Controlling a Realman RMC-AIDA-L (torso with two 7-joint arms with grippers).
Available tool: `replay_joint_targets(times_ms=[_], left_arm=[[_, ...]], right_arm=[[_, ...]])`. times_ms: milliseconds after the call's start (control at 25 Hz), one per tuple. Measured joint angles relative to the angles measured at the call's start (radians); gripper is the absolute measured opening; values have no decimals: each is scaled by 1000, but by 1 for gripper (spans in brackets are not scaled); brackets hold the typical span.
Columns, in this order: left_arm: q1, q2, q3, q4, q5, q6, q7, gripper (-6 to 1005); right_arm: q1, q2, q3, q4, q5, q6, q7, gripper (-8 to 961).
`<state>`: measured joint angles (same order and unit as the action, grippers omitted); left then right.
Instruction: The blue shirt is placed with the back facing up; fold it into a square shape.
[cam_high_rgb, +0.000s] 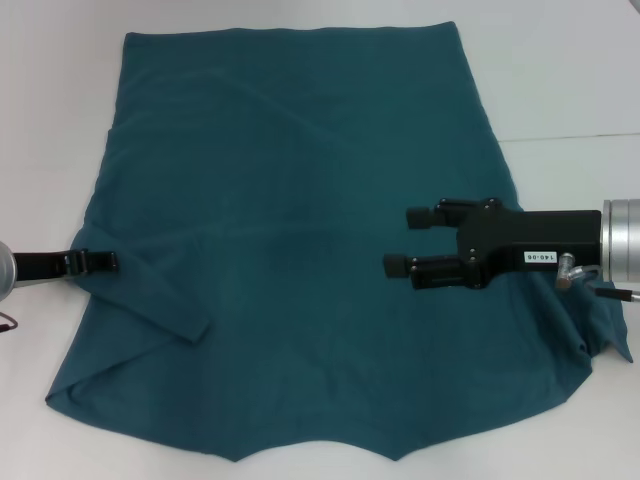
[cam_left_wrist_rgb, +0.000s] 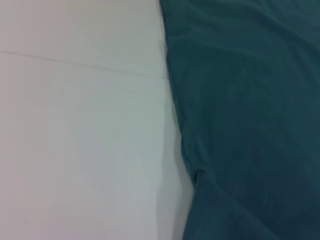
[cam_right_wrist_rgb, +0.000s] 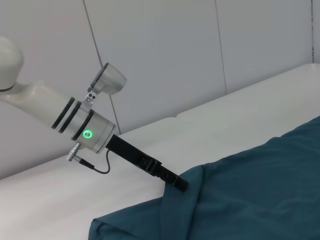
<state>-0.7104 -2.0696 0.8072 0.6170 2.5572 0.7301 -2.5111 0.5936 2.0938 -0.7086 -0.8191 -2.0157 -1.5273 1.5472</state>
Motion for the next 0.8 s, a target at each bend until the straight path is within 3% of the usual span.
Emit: replay_joint_targets(times_ms=[320, 520, 640, 800], left_arm=[[2, -4, -2, 22, -12, 23, 22, 844], [12, -15, 1, 57, -13, 41, 38, 649], [27, -25, 2, 101, -14, 62, 40, 401], [28, -28, 1, 122, -14, 89, 47, 265]], right_arm=[[-5, 0, 0, 0, 0, 1, 4, 889], [-6, 0, 0, 0, 1, 0, 4, 889], [-6, 0, 0, 0, 1, -1, 4, 889], [-8, 0, 0, 2, 2, -1, 4, 888]])
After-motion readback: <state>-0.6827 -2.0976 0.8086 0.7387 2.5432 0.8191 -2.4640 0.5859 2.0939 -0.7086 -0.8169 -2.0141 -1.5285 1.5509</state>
